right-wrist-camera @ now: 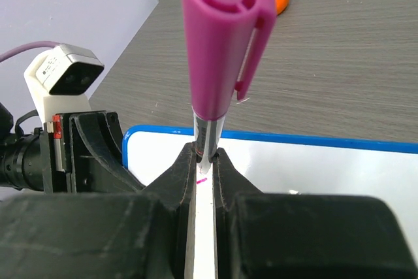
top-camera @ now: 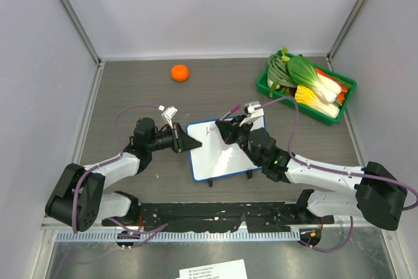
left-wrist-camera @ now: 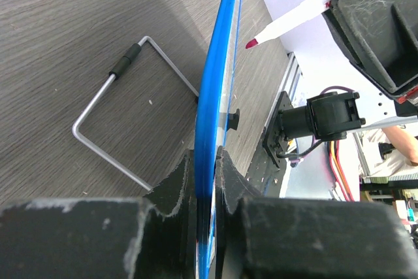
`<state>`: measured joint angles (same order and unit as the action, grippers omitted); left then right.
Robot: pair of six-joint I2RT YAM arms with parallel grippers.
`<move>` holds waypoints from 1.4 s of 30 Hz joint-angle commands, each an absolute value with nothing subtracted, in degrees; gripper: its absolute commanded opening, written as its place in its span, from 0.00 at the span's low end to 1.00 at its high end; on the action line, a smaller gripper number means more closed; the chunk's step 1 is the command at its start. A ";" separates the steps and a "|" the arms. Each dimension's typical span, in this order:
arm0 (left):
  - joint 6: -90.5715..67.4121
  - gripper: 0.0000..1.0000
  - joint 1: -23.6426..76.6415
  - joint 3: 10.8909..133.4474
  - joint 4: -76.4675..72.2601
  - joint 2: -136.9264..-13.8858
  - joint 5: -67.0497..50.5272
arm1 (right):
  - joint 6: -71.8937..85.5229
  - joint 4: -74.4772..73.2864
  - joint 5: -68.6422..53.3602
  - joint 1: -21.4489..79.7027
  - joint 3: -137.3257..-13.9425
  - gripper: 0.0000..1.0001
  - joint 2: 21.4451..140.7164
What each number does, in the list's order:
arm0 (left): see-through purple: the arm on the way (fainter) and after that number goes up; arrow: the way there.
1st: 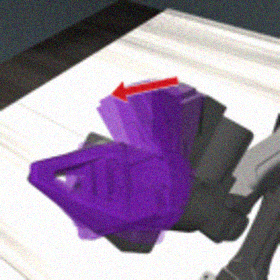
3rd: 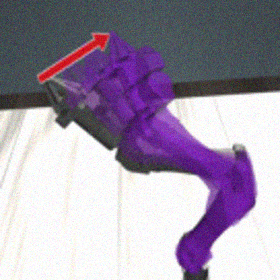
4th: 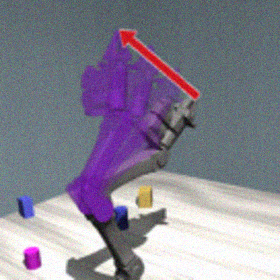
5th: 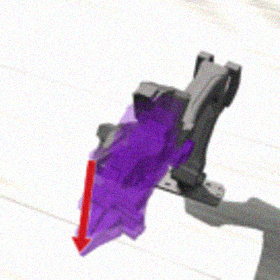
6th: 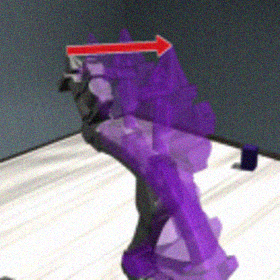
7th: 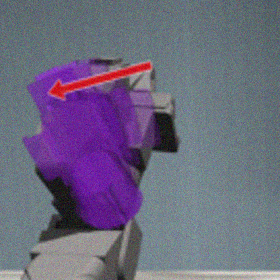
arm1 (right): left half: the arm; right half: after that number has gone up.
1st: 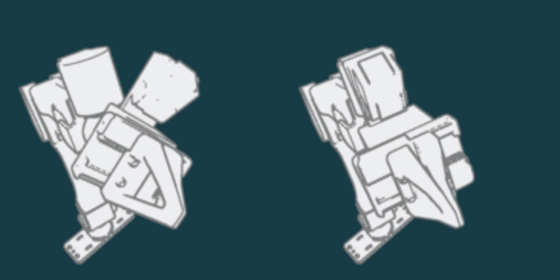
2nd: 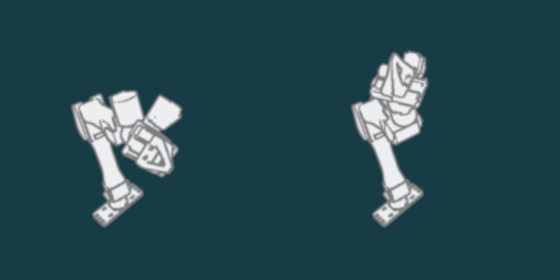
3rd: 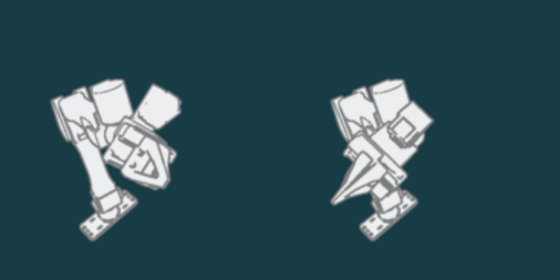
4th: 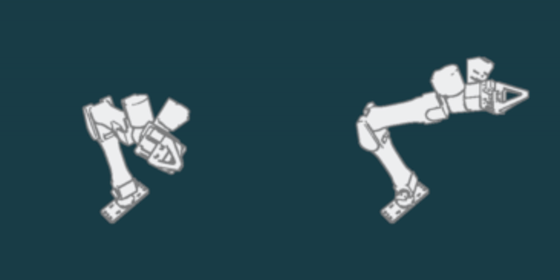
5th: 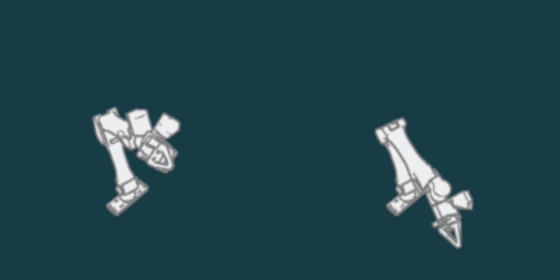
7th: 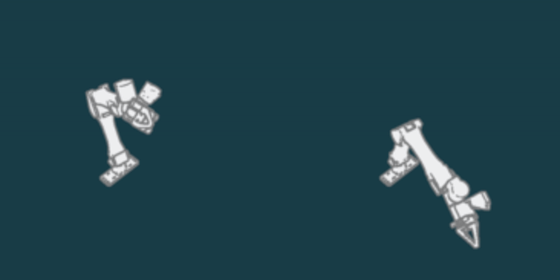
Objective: Write a sentence on the whiteboard
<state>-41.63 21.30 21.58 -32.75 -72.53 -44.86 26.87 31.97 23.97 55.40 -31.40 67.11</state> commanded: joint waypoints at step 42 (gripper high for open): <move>-32.52 0.00 20.74 20.48 -25.22 -74.36 -36.74 | 28.30 28.39 24.70 55.02 -32.78 0.01 69.35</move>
